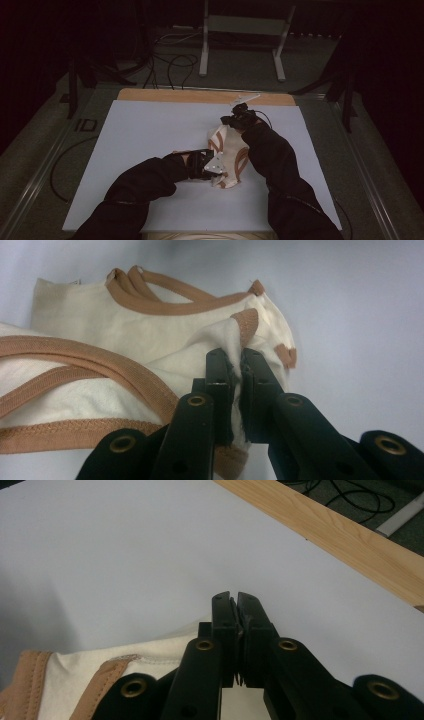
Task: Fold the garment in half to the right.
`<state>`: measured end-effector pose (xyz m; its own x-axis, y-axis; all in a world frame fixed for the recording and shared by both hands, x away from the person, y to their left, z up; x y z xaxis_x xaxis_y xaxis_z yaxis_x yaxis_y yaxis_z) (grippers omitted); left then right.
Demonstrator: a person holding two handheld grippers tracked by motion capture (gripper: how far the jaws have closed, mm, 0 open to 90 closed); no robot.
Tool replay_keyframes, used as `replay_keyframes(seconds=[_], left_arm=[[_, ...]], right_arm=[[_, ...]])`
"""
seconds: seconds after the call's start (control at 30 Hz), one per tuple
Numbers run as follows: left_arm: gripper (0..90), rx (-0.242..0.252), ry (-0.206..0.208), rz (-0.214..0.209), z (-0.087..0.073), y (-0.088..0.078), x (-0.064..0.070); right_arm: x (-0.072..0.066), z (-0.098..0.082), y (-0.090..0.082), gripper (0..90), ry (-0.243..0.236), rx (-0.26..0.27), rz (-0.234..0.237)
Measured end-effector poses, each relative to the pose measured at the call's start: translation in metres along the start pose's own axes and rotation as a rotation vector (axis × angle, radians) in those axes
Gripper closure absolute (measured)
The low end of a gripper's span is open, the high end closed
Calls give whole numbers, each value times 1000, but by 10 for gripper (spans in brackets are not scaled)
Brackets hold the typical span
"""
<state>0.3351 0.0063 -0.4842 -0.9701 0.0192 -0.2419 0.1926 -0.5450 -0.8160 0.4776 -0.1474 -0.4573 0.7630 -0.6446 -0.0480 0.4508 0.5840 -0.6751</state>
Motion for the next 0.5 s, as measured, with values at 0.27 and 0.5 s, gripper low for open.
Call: replay_keyframes(seconds=[0.27, 0.5], left_arm=[[847, -3, -9, -6, 7, 13, 0], [847, -10, -7, -17, 11, 18, -1]], right_arm=[[6, -8, -1, 883, 13, -2, -1], [11, -15, -4, 883, 20, -4, 0]])
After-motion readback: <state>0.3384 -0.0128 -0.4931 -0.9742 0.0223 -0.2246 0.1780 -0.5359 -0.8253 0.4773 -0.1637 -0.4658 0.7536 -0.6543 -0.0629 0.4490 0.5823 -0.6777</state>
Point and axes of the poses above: each handheld gripper's, and its own axes: y roughly forward along the jaws, z roughly out of its top, x roughly to its right, the point moved 2 cm from there along y, roughly forward along the jaws, and after that the axes turned 2 degrees about -x, right-handed, at the moved point
